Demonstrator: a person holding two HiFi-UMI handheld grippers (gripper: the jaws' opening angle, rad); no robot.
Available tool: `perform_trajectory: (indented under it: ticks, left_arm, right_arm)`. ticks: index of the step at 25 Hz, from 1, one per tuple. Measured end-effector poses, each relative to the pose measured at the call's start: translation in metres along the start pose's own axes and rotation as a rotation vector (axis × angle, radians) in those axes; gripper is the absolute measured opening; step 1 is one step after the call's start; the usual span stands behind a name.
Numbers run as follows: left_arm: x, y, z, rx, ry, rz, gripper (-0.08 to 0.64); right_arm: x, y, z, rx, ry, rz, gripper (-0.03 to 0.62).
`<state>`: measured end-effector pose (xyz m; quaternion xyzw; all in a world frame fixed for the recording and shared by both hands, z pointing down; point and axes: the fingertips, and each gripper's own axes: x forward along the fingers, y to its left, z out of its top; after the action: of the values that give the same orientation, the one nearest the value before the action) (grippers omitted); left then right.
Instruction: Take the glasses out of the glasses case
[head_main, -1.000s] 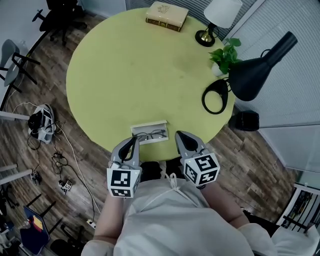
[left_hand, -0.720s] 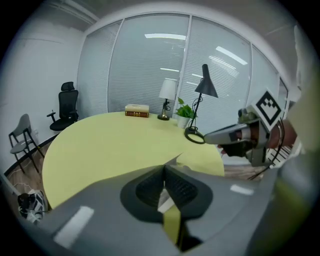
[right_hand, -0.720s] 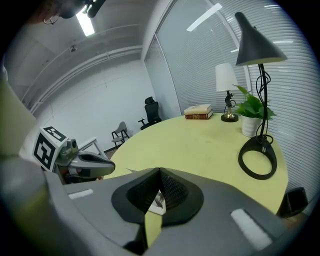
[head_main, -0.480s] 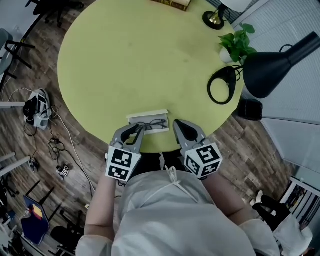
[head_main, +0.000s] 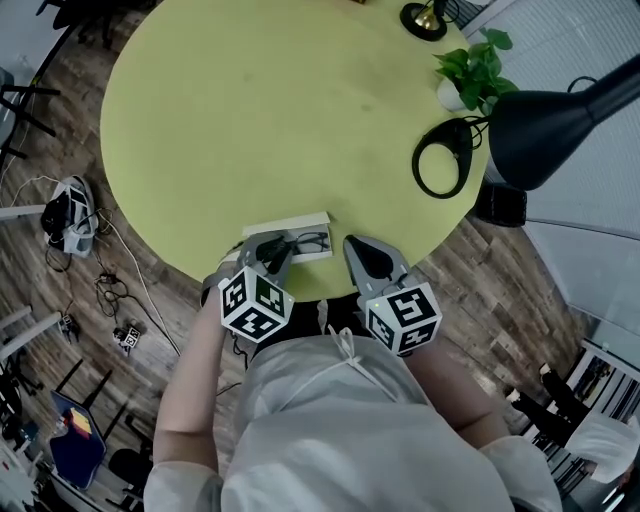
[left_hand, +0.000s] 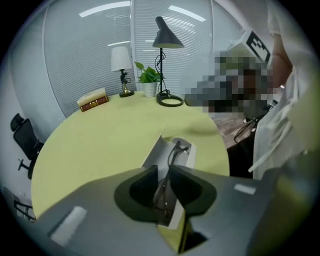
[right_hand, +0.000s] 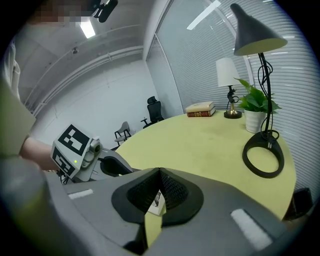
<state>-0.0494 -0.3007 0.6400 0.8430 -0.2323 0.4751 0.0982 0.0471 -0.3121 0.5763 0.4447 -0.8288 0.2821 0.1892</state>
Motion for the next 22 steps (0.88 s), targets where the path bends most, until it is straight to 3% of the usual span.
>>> perform_trajectory:
  ticks: [7, 15, 22]
  left_arm:
    - [-0.008, -0.005, 0.012, 0.036, 0.001, -0.085, 0.095]
    - [0.009, -0.016, -0.001, 0.102, 0.109, -0.169, 0.092]
    - [0.019, -0.016, -0.003, 0.161, 0.120, -0.164, 0.040]
  right_arm:
    - [-0.007, 0.002, -0.001, -0.006, 0.013, -0.009, 0.000]
    - [-0.011, -0.006, -0.012, 0.016, 0.037, -0.018, 0.000]
    - [-0.015, -0.009, -0.016, 0.025, 0.055, -0.018, 0.000]
